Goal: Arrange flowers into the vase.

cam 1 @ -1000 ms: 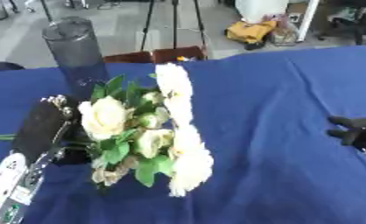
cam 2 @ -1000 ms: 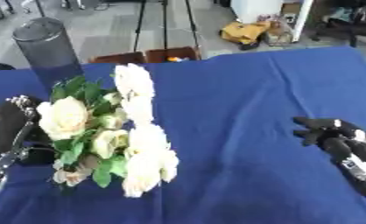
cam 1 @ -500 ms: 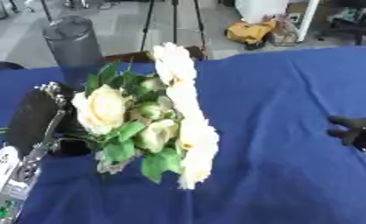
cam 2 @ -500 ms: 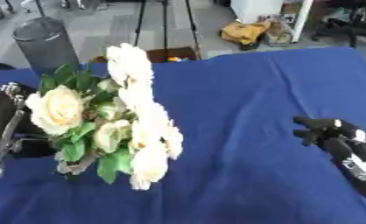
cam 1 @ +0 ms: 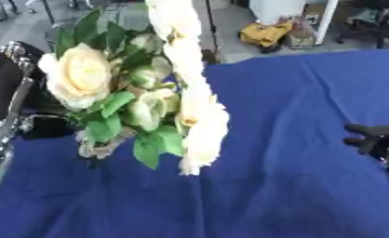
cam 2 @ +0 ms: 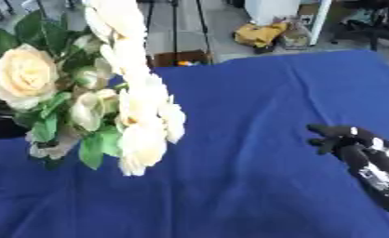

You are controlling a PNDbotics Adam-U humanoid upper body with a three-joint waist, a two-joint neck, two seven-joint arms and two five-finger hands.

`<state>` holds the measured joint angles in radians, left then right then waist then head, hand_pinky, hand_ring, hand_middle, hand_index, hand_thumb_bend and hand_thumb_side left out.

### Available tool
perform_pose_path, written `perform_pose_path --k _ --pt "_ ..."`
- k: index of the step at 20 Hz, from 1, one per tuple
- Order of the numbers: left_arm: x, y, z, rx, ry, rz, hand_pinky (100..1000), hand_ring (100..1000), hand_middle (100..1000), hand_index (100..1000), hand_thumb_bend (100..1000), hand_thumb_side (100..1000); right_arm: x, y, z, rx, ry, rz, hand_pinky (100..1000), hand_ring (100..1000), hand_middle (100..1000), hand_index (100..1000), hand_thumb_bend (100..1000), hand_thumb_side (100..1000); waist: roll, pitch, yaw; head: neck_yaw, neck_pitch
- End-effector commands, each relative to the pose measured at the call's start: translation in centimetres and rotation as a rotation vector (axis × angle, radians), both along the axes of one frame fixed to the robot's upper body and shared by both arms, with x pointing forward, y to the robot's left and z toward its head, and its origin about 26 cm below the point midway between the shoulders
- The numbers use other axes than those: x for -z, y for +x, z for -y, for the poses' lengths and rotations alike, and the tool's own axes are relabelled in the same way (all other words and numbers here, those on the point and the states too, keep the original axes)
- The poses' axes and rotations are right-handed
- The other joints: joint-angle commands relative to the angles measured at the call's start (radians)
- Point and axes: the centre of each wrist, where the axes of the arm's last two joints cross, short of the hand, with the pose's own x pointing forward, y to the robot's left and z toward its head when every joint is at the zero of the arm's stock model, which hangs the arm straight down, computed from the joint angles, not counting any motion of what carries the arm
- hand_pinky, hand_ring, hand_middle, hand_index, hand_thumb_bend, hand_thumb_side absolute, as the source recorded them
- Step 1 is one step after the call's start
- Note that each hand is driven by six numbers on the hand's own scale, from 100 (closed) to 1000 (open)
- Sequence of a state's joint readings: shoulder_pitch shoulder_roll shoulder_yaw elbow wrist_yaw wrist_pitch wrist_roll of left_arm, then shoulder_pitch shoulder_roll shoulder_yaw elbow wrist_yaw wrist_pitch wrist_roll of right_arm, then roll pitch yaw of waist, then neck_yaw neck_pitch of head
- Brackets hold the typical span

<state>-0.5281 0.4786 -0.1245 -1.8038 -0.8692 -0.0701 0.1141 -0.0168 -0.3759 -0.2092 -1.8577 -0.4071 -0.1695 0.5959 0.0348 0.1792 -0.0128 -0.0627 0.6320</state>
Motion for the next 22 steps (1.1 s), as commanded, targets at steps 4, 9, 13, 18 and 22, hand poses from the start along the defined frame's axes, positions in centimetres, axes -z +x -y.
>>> perform_pose_path --k 4,9,13,18,22 --pt "-4.6 -1.1 -0.6 -0.014 -0.004 0.01 100 100 100 100 1000 164 -0.8 -0.1 0.7 0.007 -0.025 0.012 894 944 528 769 316 522 -0.007 -0.037 0.0 -0.011 -0.012" --pt "-5.4 -1.5 -0.5 -0.012 -0.007 -0.004 100 100 100 100 1000 164 -0.8 -0.1 0.7 0.008 -0.024 0.011 894 944 528 769 316 522 -0.007 -0.038 0.0 -0.012 -0.013" --pt "-5.5 -1.6 -0.5 -0.011 -0.007 -0.006 100 100 100 100 1000 164 -0.8 -0.1 0.7 0.008 -0.024 0.011 894 944 528 769 316 522 -0.007 -0.038 0.0 -0.012 -0.013" --pt "-7.5 -0.8 -0.3 -0.014 -0.11 0.022 100 100 100 100 928 137 -0.5 -0.2 0.7 -0.001 -0.026 -0.001 894 944 528 769 316 524 -0.006 -0.055 -0.027 -0.023 -0.02" --pt "-10.5 -0.1 0.7 0.017 -0.219 0.06 100 100 100 100 894 146 -0.5 -0.2 0.8 -0.002 -0.027 -0.002 894 944 528 769 316 524 -0.006 -0.058 -0.035 -0.035 -0.029"
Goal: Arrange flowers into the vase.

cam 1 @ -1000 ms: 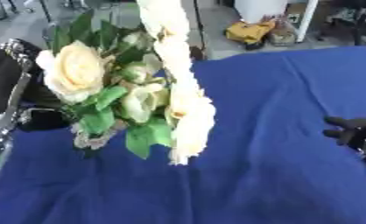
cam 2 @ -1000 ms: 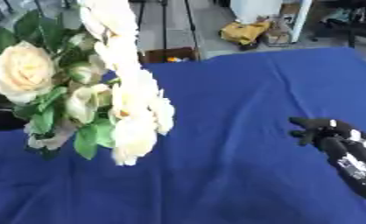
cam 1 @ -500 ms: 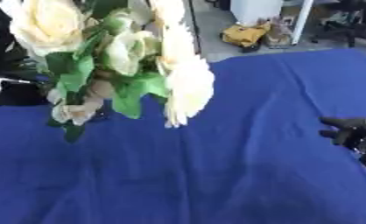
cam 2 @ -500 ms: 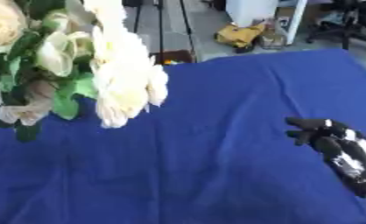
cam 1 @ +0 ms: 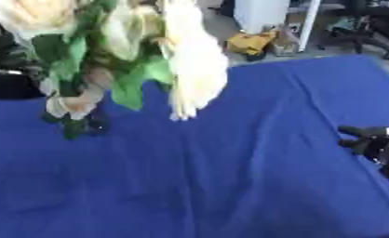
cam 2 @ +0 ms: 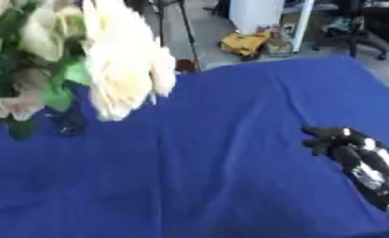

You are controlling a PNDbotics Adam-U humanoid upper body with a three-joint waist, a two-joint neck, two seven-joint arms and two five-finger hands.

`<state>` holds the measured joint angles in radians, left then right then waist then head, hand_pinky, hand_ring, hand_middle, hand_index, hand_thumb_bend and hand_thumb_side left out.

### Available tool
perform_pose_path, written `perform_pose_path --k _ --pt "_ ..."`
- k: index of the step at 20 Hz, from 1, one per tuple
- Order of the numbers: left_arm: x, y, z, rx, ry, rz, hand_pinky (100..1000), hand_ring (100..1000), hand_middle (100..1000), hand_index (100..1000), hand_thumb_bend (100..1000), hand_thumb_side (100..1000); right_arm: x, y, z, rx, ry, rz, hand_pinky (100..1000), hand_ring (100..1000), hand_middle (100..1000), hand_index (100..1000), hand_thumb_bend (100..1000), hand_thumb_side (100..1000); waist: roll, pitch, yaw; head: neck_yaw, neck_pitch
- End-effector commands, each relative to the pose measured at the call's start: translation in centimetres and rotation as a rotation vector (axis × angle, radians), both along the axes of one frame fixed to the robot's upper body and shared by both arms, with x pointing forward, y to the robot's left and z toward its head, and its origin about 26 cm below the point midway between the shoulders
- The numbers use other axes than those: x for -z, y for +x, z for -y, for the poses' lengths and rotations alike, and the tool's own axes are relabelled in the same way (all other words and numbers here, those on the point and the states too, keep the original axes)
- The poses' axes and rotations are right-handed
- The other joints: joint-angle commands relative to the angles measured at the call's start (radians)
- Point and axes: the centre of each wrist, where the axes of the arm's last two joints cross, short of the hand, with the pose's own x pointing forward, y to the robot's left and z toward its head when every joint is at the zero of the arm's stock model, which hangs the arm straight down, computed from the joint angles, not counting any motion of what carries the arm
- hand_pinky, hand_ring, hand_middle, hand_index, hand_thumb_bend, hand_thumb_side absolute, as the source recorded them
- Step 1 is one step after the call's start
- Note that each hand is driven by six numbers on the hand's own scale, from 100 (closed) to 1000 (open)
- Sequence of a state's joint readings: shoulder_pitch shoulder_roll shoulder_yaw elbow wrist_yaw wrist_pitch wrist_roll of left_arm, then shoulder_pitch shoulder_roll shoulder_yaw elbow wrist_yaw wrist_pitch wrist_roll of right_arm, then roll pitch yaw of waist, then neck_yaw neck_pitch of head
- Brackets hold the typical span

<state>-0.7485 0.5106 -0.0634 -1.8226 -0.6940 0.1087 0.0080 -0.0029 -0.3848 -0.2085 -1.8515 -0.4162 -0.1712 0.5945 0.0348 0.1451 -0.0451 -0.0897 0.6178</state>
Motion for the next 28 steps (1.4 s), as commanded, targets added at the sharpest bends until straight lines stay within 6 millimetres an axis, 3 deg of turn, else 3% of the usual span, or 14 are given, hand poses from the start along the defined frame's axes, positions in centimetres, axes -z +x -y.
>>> perform_pose_path --k 1,11,20,28 --pt "-2.5 0.2 0.1 0.012 -0.077 0.039 100 100 100 100 891 149 -0.8 0.0 0.5 -0.006 -0.029 0.014 894 944 528 769 316 525 -0.006 -0.023 -0.003 -0.011 -0.016" --pt "-6.4 2.9 -1.0 0.069 -0.336 0.099 100 100 100 100 819 228 -0.8 0.1 0.5 -0.013 -0.037 0.01 895 944 527 769 312 525 0.0 -0.024 -0.027 -0.021 -0.028" --pt "-7.7 5.3 -2.6 0.135 -0.521 0.119 100 100 100 100 797 267 -0.8 0.1 0.5 -0.017 -0.043 0.007 896 945 527 769 312 525 0.006 -0.022 -0.037 -0.008 -0.035" --pt "-7.9 5.8 -3.4 0.232 -0.613 0.133 100 100 100 100 798 276 -0.8 0.2 0.5 -0.016 -0.044 0.005 896 945 527 769 311 525 0.01 -0.02 -0.035 0.013 -0.054"
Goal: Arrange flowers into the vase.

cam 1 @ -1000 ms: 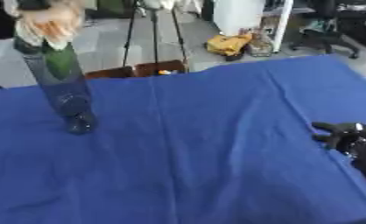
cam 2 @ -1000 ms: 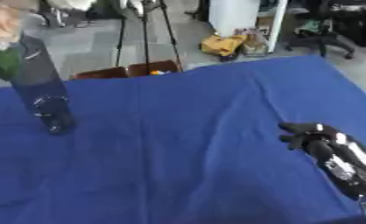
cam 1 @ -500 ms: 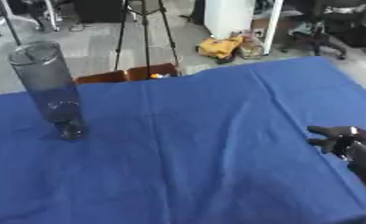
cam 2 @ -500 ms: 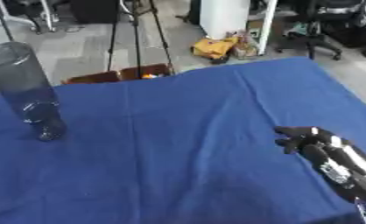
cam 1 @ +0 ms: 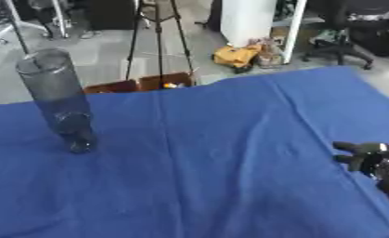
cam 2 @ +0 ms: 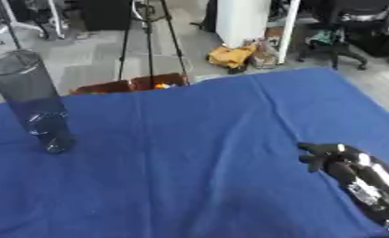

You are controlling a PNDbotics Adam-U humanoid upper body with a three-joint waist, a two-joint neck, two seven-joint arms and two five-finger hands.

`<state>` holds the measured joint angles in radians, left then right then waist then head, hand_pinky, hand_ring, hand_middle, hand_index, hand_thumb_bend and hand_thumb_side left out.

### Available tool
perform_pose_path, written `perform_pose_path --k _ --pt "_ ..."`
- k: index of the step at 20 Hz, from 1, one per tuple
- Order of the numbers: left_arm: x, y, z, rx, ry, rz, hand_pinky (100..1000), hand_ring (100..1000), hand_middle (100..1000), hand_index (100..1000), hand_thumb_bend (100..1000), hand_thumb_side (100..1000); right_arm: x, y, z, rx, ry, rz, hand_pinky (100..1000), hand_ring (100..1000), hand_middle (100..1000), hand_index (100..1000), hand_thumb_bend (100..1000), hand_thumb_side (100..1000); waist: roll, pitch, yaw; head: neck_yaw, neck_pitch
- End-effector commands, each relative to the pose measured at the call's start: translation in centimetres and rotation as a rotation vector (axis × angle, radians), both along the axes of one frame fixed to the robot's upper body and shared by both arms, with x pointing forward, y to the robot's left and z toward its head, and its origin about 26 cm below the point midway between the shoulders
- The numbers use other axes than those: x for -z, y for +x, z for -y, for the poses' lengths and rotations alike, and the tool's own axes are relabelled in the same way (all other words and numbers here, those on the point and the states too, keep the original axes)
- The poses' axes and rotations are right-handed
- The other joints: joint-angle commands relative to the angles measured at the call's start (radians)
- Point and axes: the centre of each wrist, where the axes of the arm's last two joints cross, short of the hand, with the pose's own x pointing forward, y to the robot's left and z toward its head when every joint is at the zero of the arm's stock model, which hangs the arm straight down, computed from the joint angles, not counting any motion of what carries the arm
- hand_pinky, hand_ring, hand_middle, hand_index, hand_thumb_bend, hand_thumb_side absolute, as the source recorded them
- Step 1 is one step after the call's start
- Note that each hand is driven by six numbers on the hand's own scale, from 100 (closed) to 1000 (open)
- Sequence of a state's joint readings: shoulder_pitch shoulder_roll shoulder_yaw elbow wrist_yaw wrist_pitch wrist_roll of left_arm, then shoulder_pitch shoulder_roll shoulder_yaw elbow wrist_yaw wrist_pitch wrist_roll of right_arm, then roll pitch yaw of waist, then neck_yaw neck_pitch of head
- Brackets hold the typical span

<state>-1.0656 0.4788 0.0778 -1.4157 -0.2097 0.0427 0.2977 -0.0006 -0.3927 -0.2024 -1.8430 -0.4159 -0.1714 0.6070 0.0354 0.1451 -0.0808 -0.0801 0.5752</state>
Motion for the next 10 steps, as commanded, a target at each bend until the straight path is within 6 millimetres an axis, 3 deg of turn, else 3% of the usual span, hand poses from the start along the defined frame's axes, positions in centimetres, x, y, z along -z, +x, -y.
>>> perform_pose_path --k 1,2,5,10 --pt "-1.7 -0.7 -0.9 0.023 -0.02 0.052 100 100 100 100 797 277 -1.0 0.1 0.4 -0.004 -0.031 0.017 897 945 527 769 310 524 0.01 -0.02 0.001 0.007 -0.015" --pt "-1.6 -0.6 -1.0 0.035 -0.033 0.051 100 100 100 100 787 283 -1.0 0.2 0.3 -0.004 -0.03 0.018 897 945 526 769 306 528 0.01 -0.016 0.003 0.018 -0.06" --pt "-1.2 -0.3 -1.1 0.07 -0.066 0.041 100 100 100 100 781 284 -1.0 0.2 0.3 -0.003 -0.03 0.019 898 945 526 769 306 528 0.009 -0.009 0.005 0.034 -0.149" --pt "-0.7 0.2 -1.3 0.133 -0.107 0.014 100 100 100 100 773 284 -1.0 0.2 0.2 -0.004 -0.031 0.02 898 945 526 769 307 528 0.008 -0.006 0.006 0.063 -0.264"
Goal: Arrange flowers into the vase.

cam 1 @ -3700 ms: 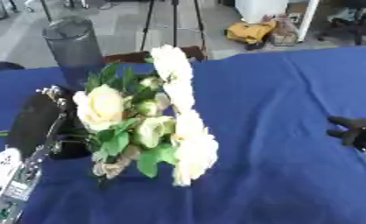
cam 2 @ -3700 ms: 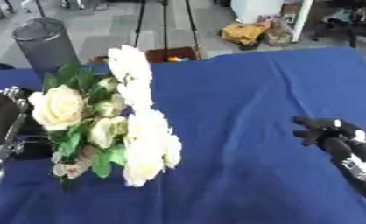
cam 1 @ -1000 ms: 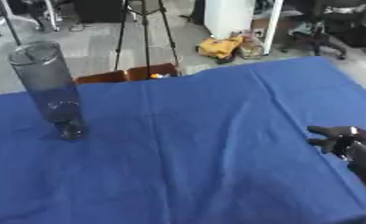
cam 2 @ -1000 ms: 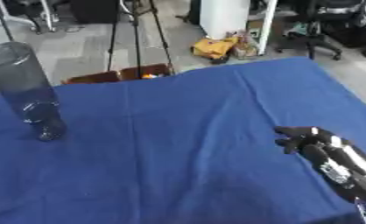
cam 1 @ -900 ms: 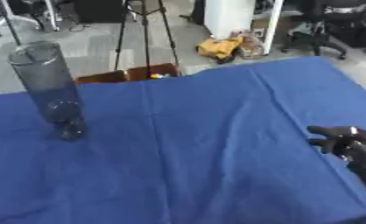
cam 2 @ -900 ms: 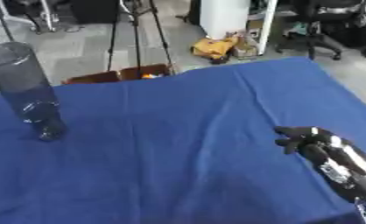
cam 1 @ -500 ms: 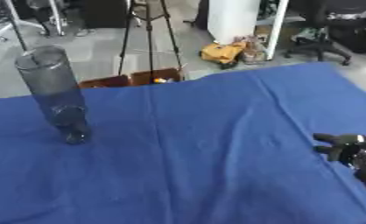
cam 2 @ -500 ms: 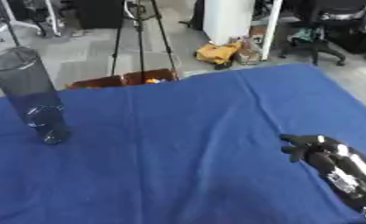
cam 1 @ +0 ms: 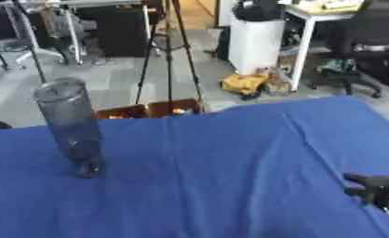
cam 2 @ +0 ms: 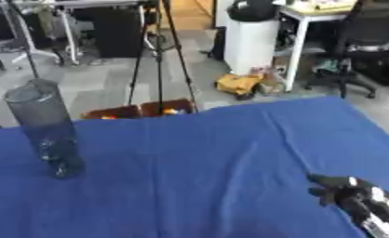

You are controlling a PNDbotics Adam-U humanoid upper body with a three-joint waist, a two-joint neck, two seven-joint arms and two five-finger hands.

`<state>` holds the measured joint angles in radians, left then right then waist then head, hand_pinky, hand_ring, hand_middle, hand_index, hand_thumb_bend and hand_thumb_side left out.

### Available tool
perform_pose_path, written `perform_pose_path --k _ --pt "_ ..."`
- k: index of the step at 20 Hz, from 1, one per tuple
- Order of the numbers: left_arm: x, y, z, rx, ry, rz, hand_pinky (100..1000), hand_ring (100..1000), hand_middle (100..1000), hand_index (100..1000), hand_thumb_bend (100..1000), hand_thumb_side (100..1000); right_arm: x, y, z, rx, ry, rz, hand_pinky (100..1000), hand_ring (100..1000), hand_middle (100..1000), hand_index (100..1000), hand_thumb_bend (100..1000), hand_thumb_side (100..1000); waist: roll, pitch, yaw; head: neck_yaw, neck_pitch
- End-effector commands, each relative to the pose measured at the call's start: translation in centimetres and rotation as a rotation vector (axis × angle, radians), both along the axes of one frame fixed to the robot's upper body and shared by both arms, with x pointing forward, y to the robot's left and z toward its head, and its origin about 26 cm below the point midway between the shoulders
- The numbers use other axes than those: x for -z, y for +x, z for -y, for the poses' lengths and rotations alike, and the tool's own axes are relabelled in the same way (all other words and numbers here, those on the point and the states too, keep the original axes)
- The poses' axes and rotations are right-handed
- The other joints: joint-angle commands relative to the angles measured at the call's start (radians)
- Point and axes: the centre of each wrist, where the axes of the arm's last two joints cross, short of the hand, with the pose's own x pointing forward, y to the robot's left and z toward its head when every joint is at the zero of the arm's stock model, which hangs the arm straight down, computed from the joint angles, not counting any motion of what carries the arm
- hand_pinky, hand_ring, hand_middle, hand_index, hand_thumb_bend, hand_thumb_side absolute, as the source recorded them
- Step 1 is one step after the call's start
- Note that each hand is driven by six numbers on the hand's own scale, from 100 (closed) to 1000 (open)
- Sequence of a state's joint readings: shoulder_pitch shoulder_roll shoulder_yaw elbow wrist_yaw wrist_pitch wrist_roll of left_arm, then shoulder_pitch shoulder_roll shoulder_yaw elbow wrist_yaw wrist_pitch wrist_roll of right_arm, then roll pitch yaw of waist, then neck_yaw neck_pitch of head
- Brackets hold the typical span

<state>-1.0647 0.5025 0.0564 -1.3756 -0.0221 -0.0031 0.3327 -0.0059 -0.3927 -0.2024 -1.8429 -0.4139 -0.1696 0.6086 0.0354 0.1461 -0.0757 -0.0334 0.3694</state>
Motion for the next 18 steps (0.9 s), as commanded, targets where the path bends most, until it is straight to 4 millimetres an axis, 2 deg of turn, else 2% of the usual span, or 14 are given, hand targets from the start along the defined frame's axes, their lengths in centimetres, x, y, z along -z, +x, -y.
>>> perform_pose_path --k 1,5,8,11,18 --pt "-1.2 -0.4 -0.7 0.026 -0.009 0.028 100 100 100 100 773 285 -0.8 0.1 0.3 -0.002 -0.029 0.017 898 946 526 769 308 528 0.008 -0.007 0.0 0.021 -0.073" --pt "-1.2 -0.3 -0.7 0.082 -0.039 0.027 100 100 100 100 773 286 -0.9 0.2 0.2 -0.007 -0.032 0.019 898 945 526 769 308 528 0.008 -0.007 0.001 0.034 -0.172" --pt "-1.2 -0.3 -0.6 0.104 -0.057 0.035 100 100 100 100 773 289 -1.0 0.2 0.2 -0.011 -0.032 0.019 898 945 526 769 309 529 0.008 -0.008 0.002 0.034 -0.207" --pt "-1.4 -0.4 -0.4 0.121 -0.08 0.068 100 100 100 100 778 298 -1.0 0.2 0.2 -0.012 -0.032 0.02 898 945 526 769 308 530 0.01 -0.009 0.001 0.036 -0.219" --pt "-2.7 -1.9 0.0 0.169 -0.169 0.246 100 100 100 100 812 326 -1.0 0.3 0.2 -0.013 -0.032 0.017 899 945 526 769 309 530 0.014 -0.009 -0.003 0.029 -0.204"
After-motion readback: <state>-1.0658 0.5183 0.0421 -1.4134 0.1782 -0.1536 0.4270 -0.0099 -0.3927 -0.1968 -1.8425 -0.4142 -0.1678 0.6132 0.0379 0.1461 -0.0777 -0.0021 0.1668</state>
